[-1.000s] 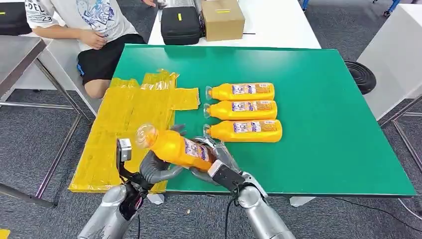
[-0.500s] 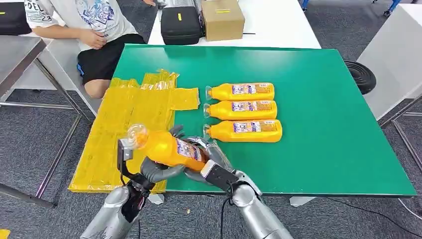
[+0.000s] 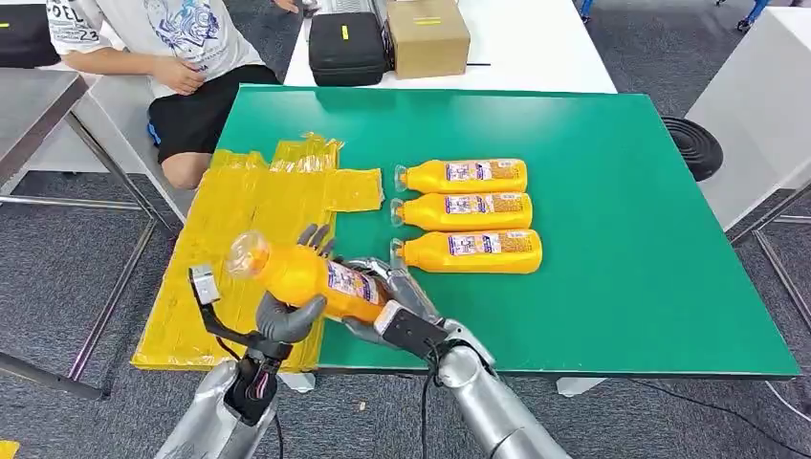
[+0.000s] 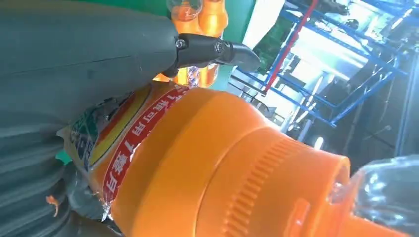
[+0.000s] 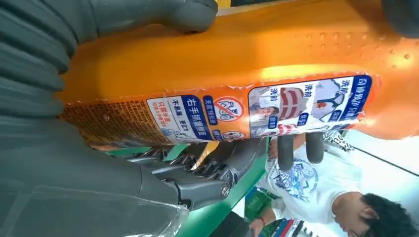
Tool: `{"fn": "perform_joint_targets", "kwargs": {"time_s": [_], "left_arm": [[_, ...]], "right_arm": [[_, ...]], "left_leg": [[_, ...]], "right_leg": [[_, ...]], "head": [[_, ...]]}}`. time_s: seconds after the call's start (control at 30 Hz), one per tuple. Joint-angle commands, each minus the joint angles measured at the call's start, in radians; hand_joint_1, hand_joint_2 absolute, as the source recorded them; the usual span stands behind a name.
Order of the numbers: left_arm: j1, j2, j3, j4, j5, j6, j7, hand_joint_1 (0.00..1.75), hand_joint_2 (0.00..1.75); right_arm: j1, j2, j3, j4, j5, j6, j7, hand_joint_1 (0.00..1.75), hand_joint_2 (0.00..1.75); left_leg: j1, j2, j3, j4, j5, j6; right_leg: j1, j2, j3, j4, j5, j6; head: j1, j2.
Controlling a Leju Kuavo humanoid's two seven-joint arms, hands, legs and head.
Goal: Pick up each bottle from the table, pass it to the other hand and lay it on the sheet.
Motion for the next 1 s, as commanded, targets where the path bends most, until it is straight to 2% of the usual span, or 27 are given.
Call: {"fn": "perform_joint_targets", "kwargs": {"time_s": [0.03, 0.2, 0.43, 0.47, 0.5, 0.53, 1.0], "left_arm": [[-0.043, -0.003, 0.042, 0.005, 0.008, 0.007, -0.003, 0.0, 1.75], [-0.033, 0.005, 0.05, -0.009, 0.025, 0.021, -0.016, 0.0, 1.75], [-0.045, 0.009, -0.009, -0.011, -0.062, 0.018, -0.039, 0.0, 1.75], [-0.047, 0.007, -0.012, -0.013, -0.067, 0.018, -0.042, 0.37, 1.75], [-0.052, 0.007, -0.015, -0.012, -0.077, 0.02, -0.046, 1.45, 1.75], [-0.056, 0.007, -0.016, -0.013, -0.08, 0.019, -0.049, 1.75, 1.75], [-0.068, 0.018, -0.027, -0.015, -0.14, 0.033, -0.083, 1.75, 1.75]], "right_arm": [[-0.026, -0.021, 0.029, 0.101, 0.005, 0.001, -0.001, 1.75, 1.75], [-0.035, -0.024, 0.035, 0.122, 0.016, 0.003, 0.0, 1.75, 1.75], [-0.051, -0.025, 0.038, 0.136, 0.027, 0.002, -0.002, 1.75, 1.75], [-0.051, -0.024, 0.039, 0.138, 0.027, 0.001, -0.002, 1.75, 1.75], [-0.05, -0.025, 0.039, 0.139, 0.028, -0.001, -0.002, 1.75, 1.75], [-0.048, -0.025, 0.038, 0.137, 0.029, -0.002, -0.002, 1.75, 1.75], [-0.039, -0.029, 0.024, 0.115, 0.027, 0.002, 0.001, 1.75, 1.75]], "left_leg": [[0.001, -0.001, 0.003, 0.0, -0.001, 0.0], [0.001, 0.0, 0.004, 0.0, -0.001, 0.0], [0.001, -0.001, 0.002, 0.0, -0.001, 0.0], [0.0, -0.001, 0.002, 0.0, 0.0, 0.0], [0.001, -0.002, 0.003, 0.0, -0.001, 0.0], [0.001, -0.002, 0.001, 0.0, 0.0, 0.0], [0.001, -0.003, 0.004, 0.0, -0.001, 0.0]], "right_leg": [[0.001, -0.002, 0.004, -0.001, -0.001, -0.002], [0.001, -0.001, 0.004, -0.001, -0.001, -0.002], [0.001, -0.002, 0.003, -0.001, -0.001, -0.002], [0.001, -0.002, 0.002, -0.001, -0.001, -0.001], [0.001, -0.003, 0.005, -0.001, -0.001, -0.002], [0.001, -0.002, 0.002, -0.001, -0.001, -0.001], [0.002, -0.004, 0.005, -0.001, -0.002, -0.002]], "head": [[0.0, 0.0], [0.0, 0.0], [0.0, 0.0], [0.0, 0.0], [0.0, 0.0], [0.0, 0.0], [0.0, 0.0]]}}
